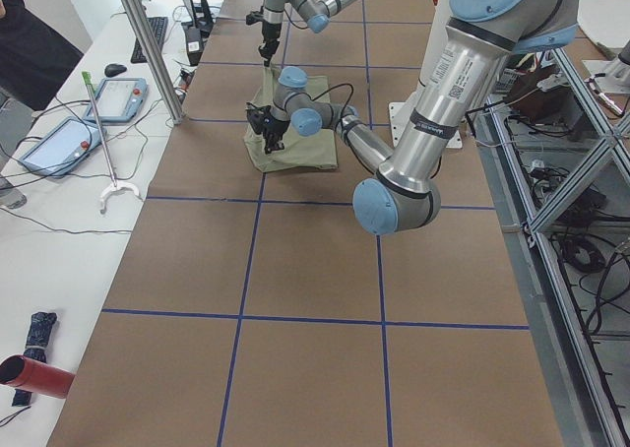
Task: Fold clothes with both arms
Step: 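Lay the hem near the collar and open both grippers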
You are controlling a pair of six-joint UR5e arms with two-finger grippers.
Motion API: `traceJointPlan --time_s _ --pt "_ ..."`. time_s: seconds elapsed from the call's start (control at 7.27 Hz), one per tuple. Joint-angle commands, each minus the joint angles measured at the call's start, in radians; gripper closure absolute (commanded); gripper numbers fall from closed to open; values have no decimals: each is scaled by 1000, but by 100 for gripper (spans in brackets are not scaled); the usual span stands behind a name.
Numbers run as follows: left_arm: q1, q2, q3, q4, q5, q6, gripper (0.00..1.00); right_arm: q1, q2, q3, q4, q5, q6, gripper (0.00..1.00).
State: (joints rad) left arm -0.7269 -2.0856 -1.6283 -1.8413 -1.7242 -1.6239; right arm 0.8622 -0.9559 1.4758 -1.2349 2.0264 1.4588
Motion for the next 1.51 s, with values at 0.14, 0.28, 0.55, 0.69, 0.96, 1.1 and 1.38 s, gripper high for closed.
traceJointPlan --time_s 0.14,0.28,0.55,0.69,0.96,1.1,1.38 --pt "-16 -1 11 -6 15 -1 100 0 0 -2 0 -2 0 100" --pt "-14 -2 11 -9 15 -1 100 0 0 -2 0 -2 0 100" --pt "-11 -14 13 -9 15 -8 100 0 2 -2 0 0 0 100" --pt "-8 -20 15 -10 15 -8 100 -5 2 -2 0 0 0 100" --pt "-6 -28 33 -10 15 -2 100 -20 2 0 2 0 0 100" --pt "-6 -28 34 -10 15 -1 89 -23 0 0 2 0 -2 100" --pt "-6 -28 34 -10 15 5 36 -23 0 0 2 -2 -9 30"
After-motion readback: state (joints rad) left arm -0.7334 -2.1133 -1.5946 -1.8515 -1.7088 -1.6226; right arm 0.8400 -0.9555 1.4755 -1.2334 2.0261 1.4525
